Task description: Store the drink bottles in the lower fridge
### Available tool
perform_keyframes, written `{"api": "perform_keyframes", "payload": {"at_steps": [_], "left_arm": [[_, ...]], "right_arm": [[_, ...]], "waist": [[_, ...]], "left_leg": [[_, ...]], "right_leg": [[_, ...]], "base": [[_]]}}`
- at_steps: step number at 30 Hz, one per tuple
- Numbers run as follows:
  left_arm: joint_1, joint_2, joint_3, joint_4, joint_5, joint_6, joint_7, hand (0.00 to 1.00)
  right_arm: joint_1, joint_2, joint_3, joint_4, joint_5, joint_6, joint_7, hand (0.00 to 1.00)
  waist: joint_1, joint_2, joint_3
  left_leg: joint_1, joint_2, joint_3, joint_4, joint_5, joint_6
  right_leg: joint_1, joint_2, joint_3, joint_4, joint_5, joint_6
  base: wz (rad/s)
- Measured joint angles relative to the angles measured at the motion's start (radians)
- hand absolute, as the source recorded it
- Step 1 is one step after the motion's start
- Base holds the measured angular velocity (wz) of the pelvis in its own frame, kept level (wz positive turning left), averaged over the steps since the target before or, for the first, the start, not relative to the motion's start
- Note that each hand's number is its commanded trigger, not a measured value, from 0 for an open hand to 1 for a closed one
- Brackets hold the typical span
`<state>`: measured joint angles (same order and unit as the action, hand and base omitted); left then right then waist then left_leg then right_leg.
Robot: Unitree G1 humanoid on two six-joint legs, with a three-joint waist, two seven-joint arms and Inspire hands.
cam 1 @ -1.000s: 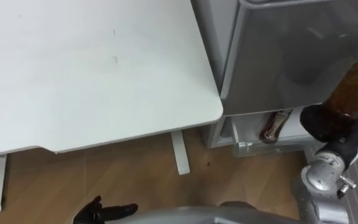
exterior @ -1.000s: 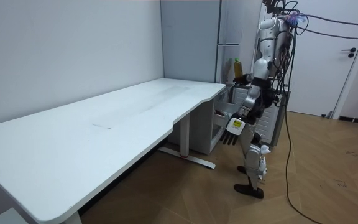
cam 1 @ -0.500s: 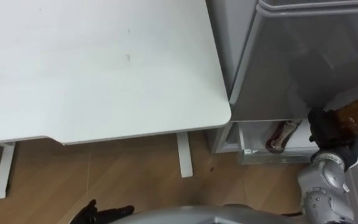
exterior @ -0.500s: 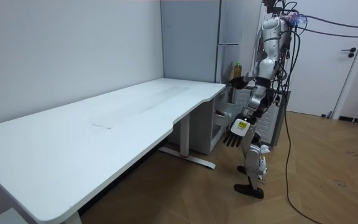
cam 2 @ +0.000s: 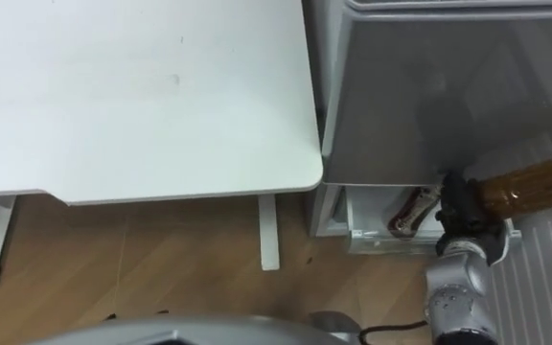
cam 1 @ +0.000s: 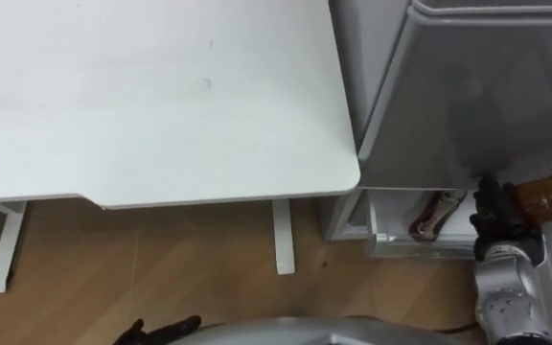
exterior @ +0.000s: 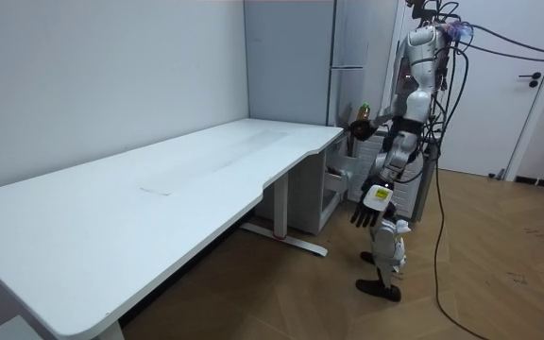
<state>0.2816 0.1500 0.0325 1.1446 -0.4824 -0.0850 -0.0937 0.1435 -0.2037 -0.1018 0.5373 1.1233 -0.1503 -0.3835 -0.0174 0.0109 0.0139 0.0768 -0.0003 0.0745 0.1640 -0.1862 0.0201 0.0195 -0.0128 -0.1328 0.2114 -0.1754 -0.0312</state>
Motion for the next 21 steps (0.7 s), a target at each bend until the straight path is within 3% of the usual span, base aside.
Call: {"api": "perform_keyframes", "payload": {"at_steps": [11, 16, 21], "left_arm": [[0.04, -0.002, 0.073, -0.007, 0.004, 0.045, 0.005, 0.0], [0.043, -0.002, 0.077, -0.008, 0.006, 0.062, 0.003, 0.0], [0.044, -0.003, 0.083, -0.008, 0.008, 0.073, 0.001, 0.0]], "right_arm": [[-0.044, -0.005, -0.075, 0.162, 0.121, 0.034, 0.161, 1.0], [-0.061, -0.005, -0.09, 0.202, 0.149, 0.043, 0.192, 1.0], [-0.065, -0.011, -0.099, 0.244, 0.172, 0.042, 0.235, 1.0]], "waist": [[0.0, -0.023, -0.0019], [0.002, -0.018, -0.0048], [0.026, -0.014, -0.0052]], "left_leg": [[-0.039, -0.013, -0.049, 0.026, 0.0, 0.003], [-0.051, -0.014, -0.053, 0.036, -0.001, 0.004], [-0.05, -0.013, -0.055, 0.041, -0.001, 0.004]], "right_leg": [[-0.002, -0.018, -0.053, 0.007, -0.002, 0.002], [-0.002, -0.018, -0.063, 0.007, 0.0, 0.003], [0.001, -0.017, -0.063, 0.007, 0.003, 0.004]], "base": [[0.12], [0.06], [0.0]]}}
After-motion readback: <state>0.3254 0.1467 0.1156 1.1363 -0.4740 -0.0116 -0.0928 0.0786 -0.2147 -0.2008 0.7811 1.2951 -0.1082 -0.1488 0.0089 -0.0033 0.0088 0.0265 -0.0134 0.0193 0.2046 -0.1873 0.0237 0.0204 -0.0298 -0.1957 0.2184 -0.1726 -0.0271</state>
